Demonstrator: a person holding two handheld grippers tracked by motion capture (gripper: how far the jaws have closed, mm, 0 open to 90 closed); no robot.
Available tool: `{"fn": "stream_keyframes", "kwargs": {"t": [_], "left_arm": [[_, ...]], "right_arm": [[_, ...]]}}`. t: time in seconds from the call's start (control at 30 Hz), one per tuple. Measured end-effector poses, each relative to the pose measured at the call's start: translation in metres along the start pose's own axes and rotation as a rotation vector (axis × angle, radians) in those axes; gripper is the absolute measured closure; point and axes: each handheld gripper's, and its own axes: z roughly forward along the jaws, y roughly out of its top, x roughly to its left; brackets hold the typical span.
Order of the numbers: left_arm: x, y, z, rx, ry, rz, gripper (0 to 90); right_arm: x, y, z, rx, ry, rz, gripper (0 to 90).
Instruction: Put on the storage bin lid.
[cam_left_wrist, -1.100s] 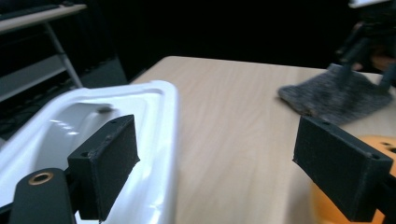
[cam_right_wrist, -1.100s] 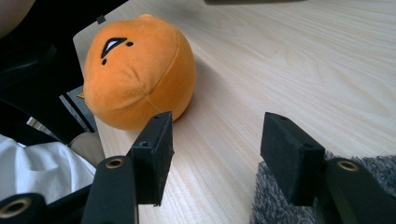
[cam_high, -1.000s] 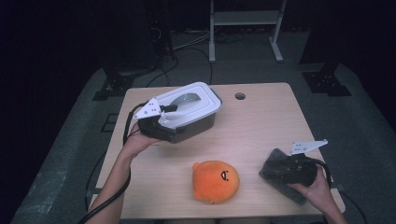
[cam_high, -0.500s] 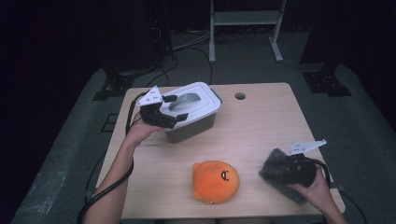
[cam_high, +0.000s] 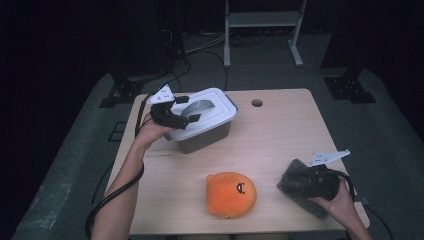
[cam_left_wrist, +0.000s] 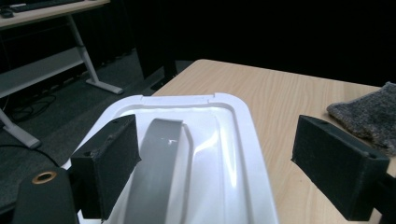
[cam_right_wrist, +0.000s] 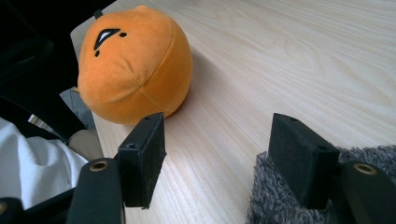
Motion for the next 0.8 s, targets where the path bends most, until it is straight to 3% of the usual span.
{"fn": "stream_keyframes", "kwargs": {"t": [0.07, 0.47, 0.8], "left_arm": [[0.003, 0.001, 0.002, 0.007, -0.011, 0.006, 19.2], [0.023, 0.007, 0.018, 0.073, -0.003, 0.01, 27.3], [0.032, 0.001, 0.029, 0.141, 0.002, -0.002, 36.9]], "right_arm": [[-0.001, 0.0, 0.001, 0.001, -0.001, 0.001, 35.1], [0.0, -0.002, -0.001, 0.004, -0.001, 0.003, 35.3], [0.0, -0.003, -0.002, 0.007, 0.003, 0.003, 35.3]]}}
